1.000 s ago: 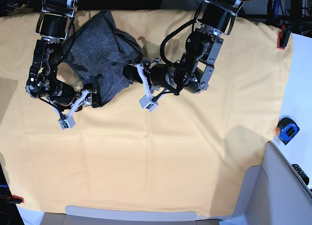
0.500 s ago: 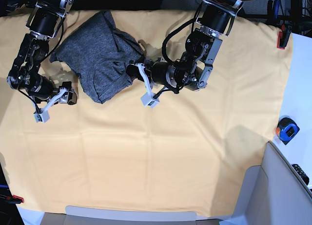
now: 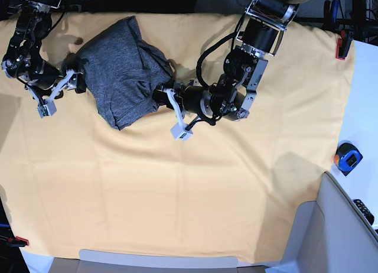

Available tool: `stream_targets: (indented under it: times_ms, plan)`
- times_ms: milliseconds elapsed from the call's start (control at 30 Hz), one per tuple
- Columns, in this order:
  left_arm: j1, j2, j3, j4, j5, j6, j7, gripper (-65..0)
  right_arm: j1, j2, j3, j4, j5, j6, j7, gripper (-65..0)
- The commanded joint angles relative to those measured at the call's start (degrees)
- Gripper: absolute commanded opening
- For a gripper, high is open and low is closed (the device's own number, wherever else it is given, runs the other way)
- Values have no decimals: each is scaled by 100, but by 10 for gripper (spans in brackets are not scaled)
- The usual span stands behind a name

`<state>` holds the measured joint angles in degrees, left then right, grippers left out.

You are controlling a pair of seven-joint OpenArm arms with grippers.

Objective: Fold the T-shirt properly
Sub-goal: 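Pull the bundle with both grippers to square it into a rectangle, then smooth the folded shirt's edge with the left gripper while the right gripper holds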

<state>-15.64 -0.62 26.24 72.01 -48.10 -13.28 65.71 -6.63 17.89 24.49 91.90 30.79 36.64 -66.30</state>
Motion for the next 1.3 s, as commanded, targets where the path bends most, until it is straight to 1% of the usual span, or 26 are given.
stream_targets:
  times_ms: [0, 167, 333, 500, 567, 633, 733, 833, 1000, 1167, 1267]
  plan:
    - [-208, 5, -17, -84, 199, 75, -123, -647, -123, 114, 26, 98, -164, -47, -240, -219]
    - [-410, 5, -9, -322, 199, 66, -343, -647, -537, 237, 26, 459, -173, -47, -240, -219]
    - [-647, 58, 0, -436, 199, 66, -334, -647, -721, 167, 26, 661, -155, -47, -240, -219]
    - [-876, 190, 9, -884, 199, 57, -378, -647, -730, -114, -1, 661, -147, -47, -240, -219]
    - [-955, 234, 9, -963, 199, 57, -378, -647, -730, -281, -1, 661, -147, -47, -249, -219]
    - [-1052, 234, 167, -999, 199, 57, -378, -647, -730, -413, -10, 661, -147, -47, -258, -219]
    - [-1201, 243, 475, -999, 199, 57, -378, -647, -704, -615, -10, 793, -147, -47, -574, -219]
    - [-1298, 251, 616, -999, 199, 66, -378, -647, -712, -818, -10, 1171, -147, -47, -811, -219]
    - [-1421, 251, 695, -1007, 199, 75, -510, -646, -730, -985, -10, 1645, -164, -47, -1049, -219]
    - [-1517, 251, 879, -1122, 207, 75, -545, -646, -800, -1011, -10, 1689, -164, -47, -1066, -219]
    - [-1597, 251, 879, -1122, 207, 75, -580, -646, -853, -1152, -10, 1689, -155, -47, -1066, -219]
